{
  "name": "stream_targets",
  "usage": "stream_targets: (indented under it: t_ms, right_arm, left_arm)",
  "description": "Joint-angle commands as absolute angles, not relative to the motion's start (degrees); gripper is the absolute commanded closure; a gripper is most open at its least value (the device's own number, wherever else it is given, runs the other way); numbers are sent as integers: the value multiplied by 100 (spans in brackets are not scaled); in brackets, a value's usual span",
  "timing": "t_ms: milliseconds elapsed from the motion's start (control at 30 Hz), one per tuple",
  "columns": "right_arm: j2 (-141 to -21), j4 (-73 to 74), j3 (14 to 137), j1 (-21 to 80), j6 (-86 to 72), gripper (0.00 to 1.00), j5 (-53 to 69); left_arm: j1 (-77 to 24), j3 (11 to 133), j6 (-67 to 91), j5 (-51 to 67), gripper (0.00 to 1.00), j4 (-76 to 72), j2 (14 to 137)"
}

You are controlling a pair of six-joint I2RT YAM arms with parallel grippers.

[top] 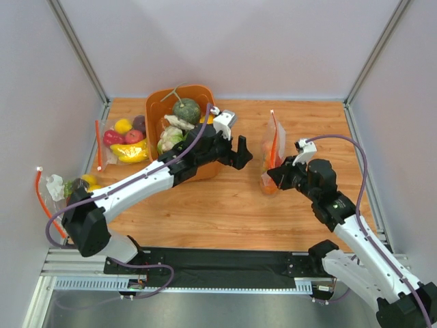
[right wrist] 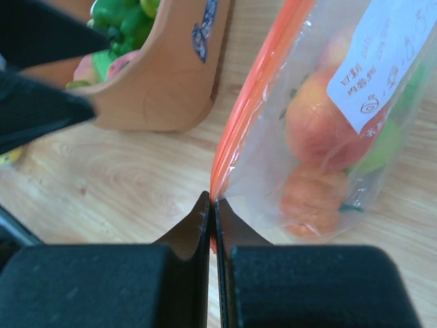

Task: Open the zip-top bag and remove the fake food

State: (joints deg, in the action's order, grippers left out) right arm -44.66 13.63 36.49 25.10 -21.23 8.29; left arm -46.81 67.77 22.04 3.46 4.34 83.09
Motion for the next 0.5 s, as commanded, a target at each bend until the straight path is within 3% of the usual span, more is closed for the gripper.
stream_targets:
  t_ms: [0, 467]
  right_arm:
    - [-4035, 1309, 3490, 2566, -2145, 100, 1406]
    - [-3401, 2004, 3463, 2558, -1740, 100, 1740]
  left_arm:
    - [-4711, 7329, 2399, 272, 1, -280, 8507]
    - [-4720, 8235, 2909, 711, 1, -878, 9694]
